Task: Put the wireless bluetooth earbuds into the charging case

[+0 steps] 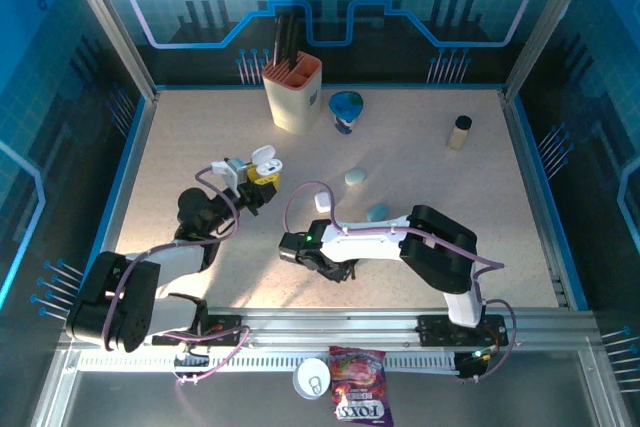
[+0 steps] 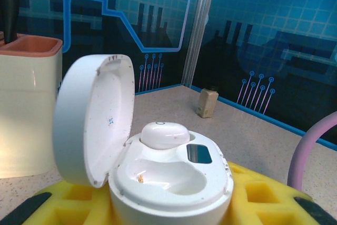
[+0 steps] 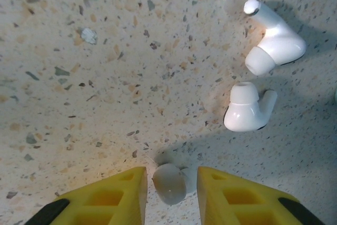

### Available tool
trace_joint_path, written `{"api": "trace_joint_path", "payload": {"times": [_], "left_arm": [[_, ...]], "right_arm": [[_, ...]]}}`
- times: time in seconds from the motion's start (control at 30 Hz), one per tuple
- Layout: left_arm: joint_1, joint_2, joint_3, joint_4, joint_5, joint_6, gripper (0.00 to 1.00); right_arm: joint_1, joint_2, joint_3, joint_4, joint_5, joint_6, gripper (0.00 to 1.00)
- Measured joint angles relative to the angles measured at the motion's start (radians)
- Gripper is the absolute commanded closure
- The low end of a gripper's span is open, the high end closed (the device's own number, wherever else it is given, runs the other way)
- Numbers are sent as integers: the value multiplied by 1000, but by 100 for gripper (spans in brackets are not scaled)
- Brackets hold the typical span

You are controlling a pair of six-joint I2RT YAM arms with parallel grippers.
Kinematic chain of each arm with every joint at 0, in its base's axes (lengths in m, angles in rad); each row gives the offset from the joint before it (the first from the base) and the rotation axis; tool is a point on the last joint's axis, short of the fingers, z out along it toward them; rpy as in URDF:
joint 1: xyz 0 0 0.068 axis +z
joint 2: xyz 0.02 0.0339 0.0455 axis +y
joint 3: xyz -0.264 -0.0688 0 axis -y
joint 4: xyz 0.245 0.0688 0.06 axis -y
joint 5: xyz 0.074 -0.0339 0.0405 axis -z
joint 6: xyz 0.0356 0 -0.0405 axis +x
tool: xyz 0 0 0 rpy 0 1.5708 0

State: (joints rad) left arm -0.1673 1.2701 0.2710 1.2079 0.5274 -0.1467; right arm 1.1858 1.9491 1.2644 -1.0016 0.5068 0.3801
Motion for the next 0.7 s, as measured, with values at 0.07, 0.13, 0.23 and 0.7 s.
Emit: {"api": "trace_joint_path", "payload": {"times": [0.07,0.13,0.23,0.7], "left_arm": [[0,0,0,0,0,0,81],[0,0,0,0,0,0,81],[0,0,0,0,0,0,81],[0,0,0,0,1,0,81]], "right_arm": [[1,0,0,0,-2,-1,68],[1,0,0,0,-2,-1,68],[1,3,-1,0,-2,-8,70],[7,10,-3,-2,7,-14,82]]}}
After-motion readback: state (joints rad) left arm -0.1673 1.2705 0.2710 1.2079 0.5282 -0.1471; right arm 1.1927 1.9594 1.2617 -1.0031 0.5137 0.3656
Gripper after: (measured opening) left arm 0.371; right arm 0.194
